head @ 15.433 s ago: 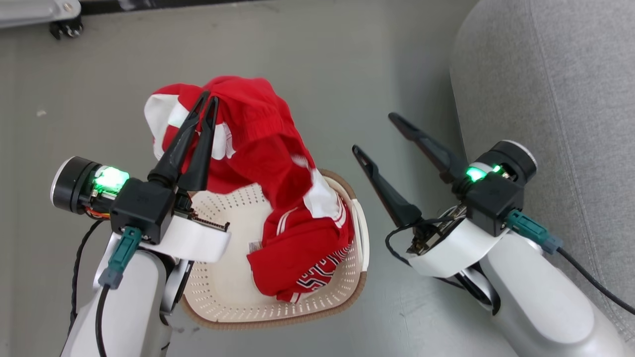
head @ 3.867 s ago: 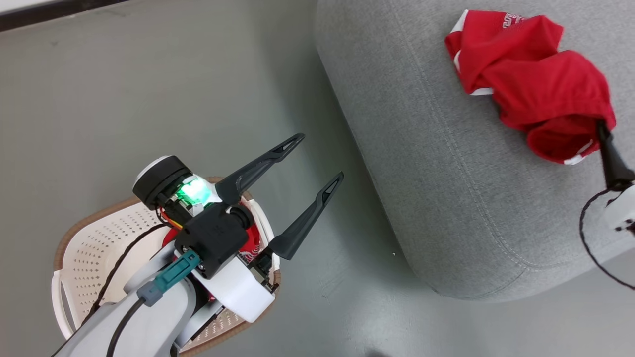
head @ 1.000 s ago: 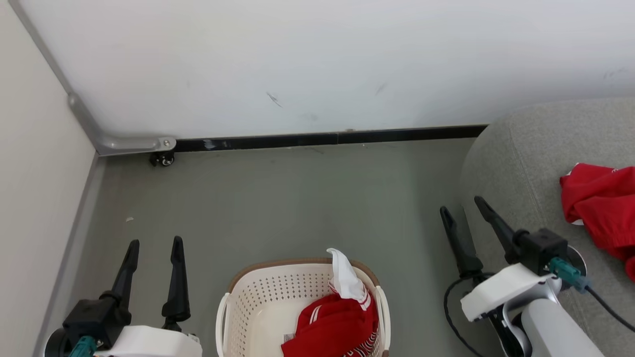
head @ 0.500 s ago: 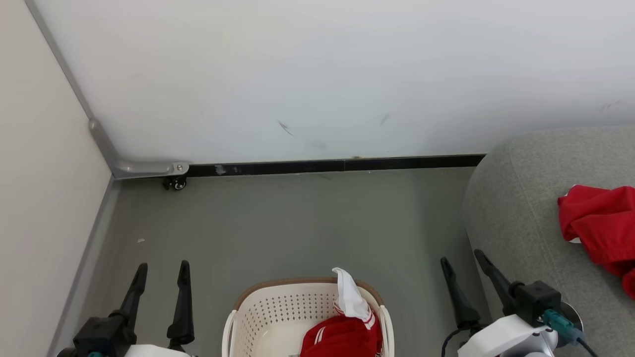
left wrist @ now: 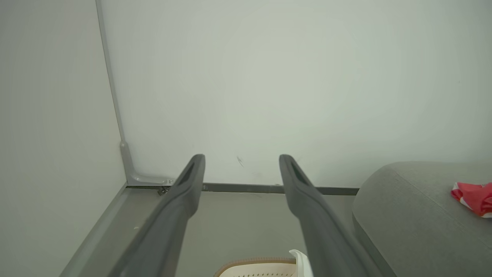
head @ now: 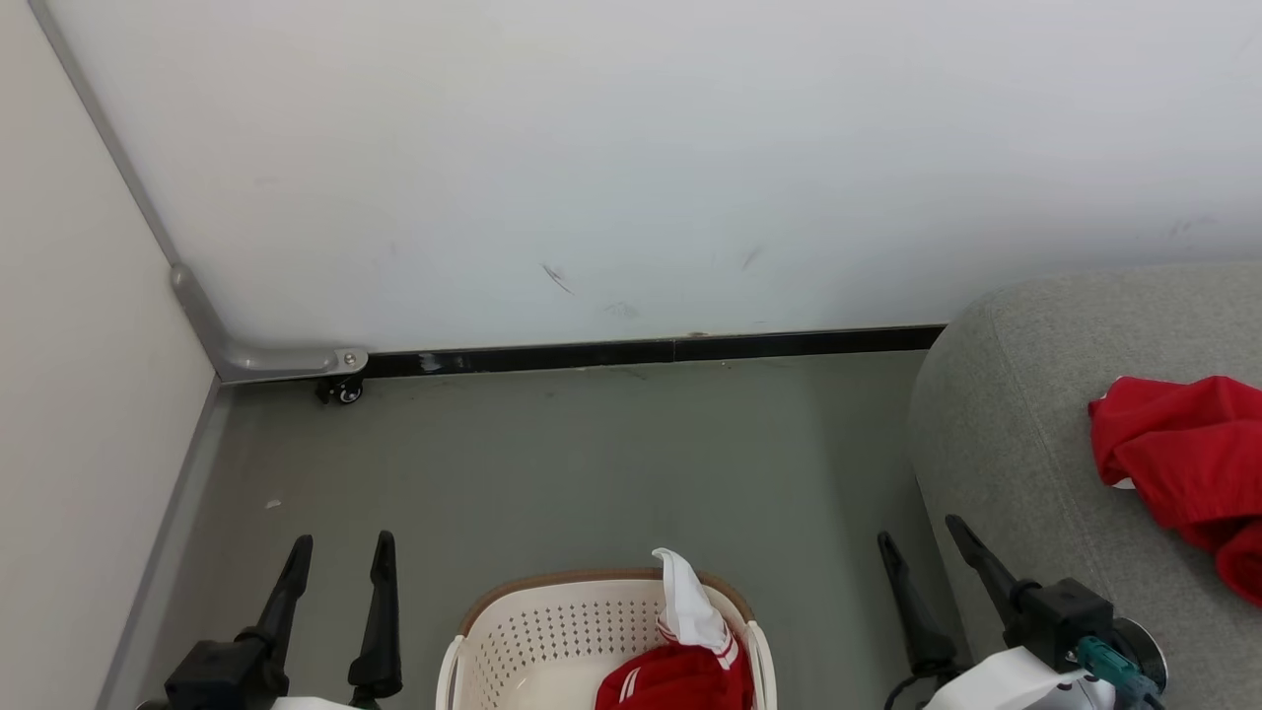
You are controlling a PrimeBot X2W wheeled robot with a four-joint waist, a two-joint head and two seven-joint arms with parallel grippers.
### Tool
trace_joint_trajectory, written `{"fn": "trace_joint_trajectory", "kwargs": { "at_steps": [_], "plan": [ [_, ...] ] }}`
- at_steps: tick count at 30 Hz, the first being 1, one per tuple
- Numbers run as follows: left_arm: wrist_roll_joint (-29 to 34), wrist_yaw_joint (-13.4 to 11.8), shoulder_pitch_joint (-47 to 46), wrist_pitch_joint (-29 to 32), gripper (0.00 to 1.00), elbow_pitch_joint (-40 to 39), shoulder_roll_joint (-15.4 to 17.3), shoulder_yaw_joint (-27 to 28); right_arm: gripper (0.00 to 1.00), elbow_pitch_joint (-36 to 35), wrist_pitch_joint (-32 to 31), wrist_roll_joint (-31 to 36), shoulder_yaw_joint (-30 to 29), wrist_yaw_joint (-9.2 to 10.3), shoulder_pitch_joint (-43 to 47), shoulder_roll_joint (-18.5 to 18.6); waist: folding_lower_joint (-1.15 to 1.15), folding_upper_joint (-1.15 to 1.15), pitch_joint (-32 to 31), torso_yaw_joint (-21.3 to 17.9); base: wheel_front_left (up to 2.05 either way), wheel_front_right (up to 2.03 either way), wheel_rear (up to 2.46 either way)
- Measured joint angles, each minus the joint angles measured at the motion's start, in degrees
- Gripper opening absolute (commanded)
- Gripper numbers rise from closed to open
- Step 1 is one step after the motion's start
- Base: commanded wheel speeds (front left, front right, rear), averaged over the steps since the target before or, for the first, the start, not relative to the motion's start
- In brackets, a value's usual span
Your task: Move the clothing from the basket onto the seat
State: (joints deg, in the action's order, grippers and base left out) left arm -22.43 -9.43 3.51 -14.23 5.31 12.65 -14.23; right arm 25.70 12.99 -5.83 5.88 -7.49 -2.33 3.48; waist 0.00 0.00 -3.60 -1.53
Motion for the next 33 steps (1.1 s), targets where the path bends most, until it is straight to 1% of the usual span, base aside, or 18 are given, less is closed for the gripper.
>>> {"fn": "trace_joint_trajectory", "kwargs": {
  "at_steps": [7,12,19,33],
  "plan": [
    [0.6,0.9,0.0,0.0,1.00,0.2,0.0,-0.4,1.00,-2.0,-2.6,0.5,-0.6,0.00,0.2,-0.3,0.00,0.00,0.1,0.1,0.00,0.00,0.00],
    [1.0,1.0,0.0,0.0,1.00,0.4,-0.2,-0.7,1.00,-3.4,-4.1,0.8,-0.9,0.00,1.3,-0.5,0.00,0.00,0.4,0.2,0.00,0.00,0.00],
    [1.0,1.4,0.0,0.0,1.00,1.5,-0.4,-0.8,1.00,-5.5,-5.3,0.9,-1.4,0.00,1.9,-0.6,0.00,0.00,1.1,0.4,0.00,0.00,0.00],
    [1.5,1.4,-0.3,0.0,1.00,1.8,-0.9,-0.8,1.00,-9.1,-6.4,0.6,-1.2,0.00,2.7,-0.7,0.00,0.00,2.3,0.0,0.00,0.00,0.00]
  ]
}}
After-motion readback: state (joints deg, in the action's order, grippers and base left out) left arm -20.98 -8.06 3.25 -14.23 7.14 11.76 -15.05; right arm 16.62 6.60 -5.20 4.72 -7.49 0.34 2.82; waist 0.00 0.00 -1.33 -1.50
